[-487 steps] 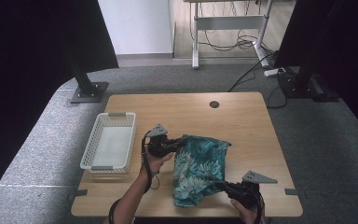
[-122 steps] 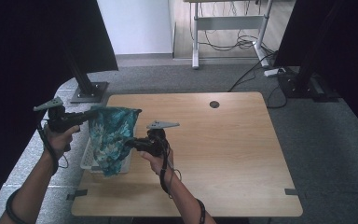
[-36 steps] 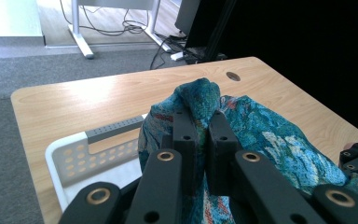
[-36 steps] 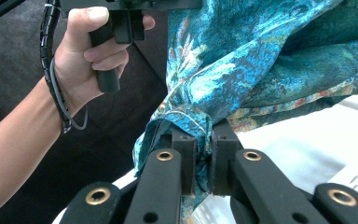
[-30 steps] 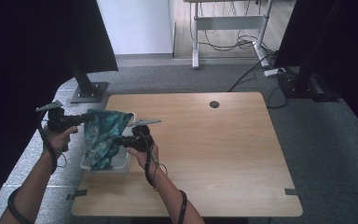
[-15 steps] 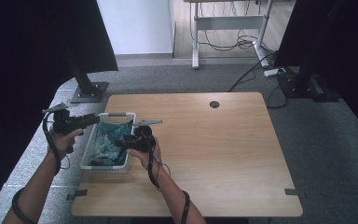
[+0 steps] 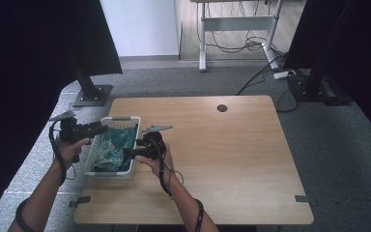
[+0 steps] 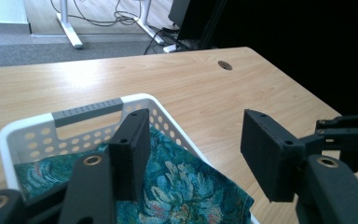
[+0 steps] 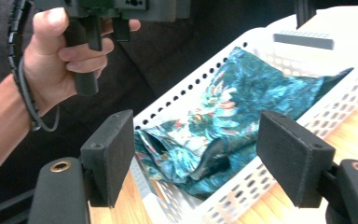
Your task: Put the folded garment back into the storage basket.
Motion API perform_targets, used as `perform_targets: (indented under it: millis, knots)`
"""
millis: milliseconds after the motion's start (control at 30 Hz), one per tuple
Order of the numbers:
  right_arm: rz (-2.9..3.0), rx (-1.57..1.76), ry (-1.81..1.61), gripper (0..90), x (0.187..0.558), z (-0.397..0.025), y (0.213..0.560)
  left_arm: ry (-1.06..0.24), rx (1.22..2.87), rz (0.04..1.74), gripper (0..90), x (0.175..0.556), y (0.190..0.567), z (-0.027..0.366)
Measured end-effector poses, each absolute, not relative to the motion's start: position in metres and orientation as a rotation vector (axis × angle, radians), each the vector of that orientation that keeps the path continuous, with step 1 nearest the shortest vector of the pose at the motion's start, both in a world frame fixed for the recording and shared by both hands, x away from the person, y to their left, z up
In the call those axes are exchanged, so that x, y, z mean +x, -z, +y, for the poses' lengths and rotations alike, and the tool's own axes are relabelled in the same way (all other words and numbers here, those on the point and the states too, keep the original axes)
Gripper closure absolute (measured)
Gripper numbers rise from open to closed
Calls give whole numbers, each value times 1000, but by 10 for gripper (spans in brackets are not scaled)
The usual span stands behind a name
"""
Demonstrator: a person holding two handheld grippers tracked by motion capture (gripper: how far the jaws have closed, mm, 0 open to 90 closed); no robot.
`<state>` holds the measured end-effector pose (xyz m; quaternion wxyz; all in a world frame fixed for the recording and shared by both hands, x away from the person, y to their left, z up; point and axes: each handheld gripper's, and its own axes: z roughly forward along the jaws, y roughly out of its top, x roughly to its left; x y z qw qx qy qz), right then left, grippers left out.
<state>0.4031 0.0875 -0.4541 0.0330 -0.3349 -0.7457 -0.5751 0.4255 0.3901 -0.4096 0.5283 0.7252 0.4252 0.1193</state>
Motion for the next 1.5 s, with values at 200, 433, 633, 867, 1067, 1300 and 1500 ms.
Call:
perform_targets:
  millis: [200, 433, 633, 867, 1067, 1300, 1500]
  knots:
    - [-2355, -1061, 1751, 252, 399, 79, 453, -287, 1738, 1007, 391, 419, 408, 381]
    - [-2396, -1061, 1738, 253, 394, 63, 452, -298, 1755, 987, 384, 408, 408, 367]
    - [-2420, -1062, 1726, 248, 388, 48, 454, -294, 1752, 985, 383, 400, 412, 359]
    - [-2453, -1042, 1720, 242, 377, 29, 456, -291, 1769, 973, 378, 390, 416, 347]
    - [-2459, -1047, 1723, 243, 370, 11, 459, -289, 1778, 954, 378, 381, 418, 335]
    - [-2466, -1042, 1738, 244, 359, -10, 462, -282, 1792, 940, 372, 374, 423, 318]
    - [-2469, -1045, 1740, 246, 349, -27, 465, -264, 1793, 919, 372, 366, 428, 301]
